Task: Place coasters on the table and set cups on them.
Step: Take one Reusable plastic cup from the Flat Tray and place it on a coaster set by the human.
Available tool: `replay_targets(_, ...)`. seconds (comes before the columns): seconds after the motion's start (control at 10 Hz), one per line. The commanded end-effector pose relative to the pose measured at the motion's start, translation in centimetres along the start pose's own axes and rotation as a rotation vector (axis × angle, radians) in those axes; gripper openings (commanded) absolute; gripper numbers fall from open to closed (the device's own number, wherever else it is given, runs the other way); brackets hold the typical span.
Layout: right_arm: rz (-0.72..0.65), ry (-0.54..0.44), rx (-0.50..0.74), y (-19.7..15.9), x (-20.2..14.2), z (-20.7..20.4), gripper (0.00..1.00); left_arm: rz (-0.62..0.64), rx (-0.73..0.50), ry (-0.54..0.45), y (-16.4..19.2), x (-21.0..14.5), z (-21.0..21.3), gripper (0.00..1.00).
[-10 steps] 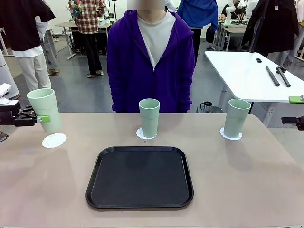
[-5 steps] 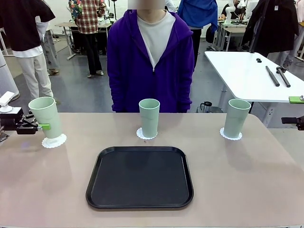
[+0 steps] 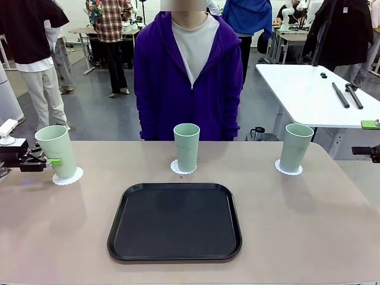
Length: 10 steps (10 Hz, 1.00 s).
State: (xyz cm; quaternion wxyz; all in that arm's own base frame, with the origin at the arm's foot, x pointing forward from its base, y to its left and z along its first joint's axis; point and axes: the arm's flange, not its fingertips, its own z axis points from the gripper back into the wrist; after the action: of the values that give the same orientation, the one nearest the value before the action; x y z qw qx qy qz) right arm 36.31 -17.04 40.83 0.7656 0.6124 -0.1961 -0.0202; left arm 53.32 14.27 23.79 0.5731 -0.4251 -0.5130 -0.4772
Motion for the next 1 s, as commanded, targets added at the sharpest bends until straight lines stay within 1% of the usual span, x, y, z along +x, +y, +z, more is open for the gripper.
replay_targets(0.0, 0.002, -0.011, 0.0, 0.0, 0.0, -0.1, 1.0, 0.022, -0.03, -0.017, 0.4, -0.1, 0.6, 0.86)
replay_targets(0.4, 0.002, -0.011, 0.0, 0.0, 0.0, -0.1, 1.0, 0.038, -0.053, 0.004, 0.3, -1.3, -0.3, 0.86)
replay_targets(0.9, 0.002, -0.011, 0.0, 0.0, 0.0, -0.1, 1.0, 0.054, -0.069, 0.006, 0.3, -1.4, -0.7, 0.86)
